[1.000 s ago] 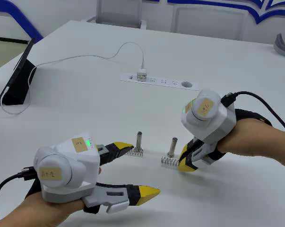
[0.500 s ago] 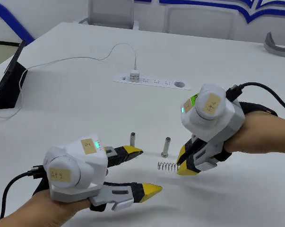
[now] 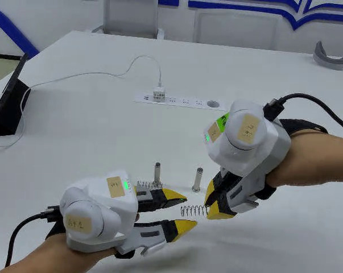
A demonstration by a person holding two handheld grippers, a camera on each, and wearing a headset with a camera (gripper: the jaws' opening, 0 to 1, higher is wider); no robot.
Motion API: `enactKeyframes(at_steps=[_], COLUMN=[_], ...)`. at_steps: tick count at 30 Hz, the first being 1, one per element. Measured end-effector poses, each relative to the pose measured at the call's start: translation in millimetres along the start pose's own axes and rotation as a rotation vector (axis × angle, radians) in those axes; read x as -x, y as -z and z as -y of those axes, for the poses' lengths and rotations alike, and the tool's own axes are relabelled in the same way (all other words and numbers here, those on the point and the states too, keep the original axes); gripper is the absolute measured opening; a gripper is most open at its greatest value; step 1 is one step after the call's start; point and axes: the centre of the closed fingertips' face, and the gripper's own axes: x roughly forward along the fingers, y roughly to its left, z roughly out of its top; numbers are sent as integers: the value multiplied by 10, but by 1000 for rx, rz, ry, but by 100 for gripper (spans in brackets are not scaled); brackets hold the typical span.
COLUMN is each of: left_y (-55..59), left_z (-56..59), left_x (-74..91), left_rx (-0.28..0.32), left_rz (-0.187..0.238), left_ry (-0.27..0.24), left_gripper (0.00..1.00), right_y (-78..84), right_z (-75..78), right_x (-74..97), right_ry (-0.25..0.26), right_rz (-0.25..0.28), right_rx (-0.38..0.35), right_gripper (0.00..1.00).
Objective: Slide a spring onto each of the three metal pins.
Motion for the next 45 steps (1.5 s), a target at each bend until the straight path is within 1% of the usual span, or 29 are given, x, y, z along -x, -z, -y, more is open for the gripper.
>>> enactKeyframes(at_steps=[4, 11, 17, 23, 27, 30, 37, 40, 45], left_y=[-1, -3, -13, -23, -30, -39, -77, -75, -72], left_z=[20, 25, 6, -2, -3, -6, -25, -27, -40], left_x=[-7, -8, -7, -3, -3, -2, -2, -1, 10], left_rx=[-23, -40, -35, -32, -32, -29, -20, -19, -14], left_rz=[1, 1, 5, 7, 9, 15, 29, 29, 33], left_ry=[6, 7, 3, 2, 0, -2, -9, -12, -17], left_gripper=[14, 12, 12, 11, 11, 11, 11, 11, 11], right_y=[-8, -56, -142, -280, -349, -425, -523, -534, -503], right_z=[-19, -25, -21, -21, -19, -23, -20, -27, -12], right_x=[11, 100, 188, 258, 274, 297, 316, 306, 278], right_ry=[-2, 8, 25, 41, 49, 52, 60, 57, 58], right_rz=[-4, 5, 24, 51, 65, 88, 112, 114, 102], right_rx=[8, 11, 21, 40, 48, 47, 50, 51, 43], right_gripper=[12, 12, 12, 12, 12, 12, 12, 12, 14])
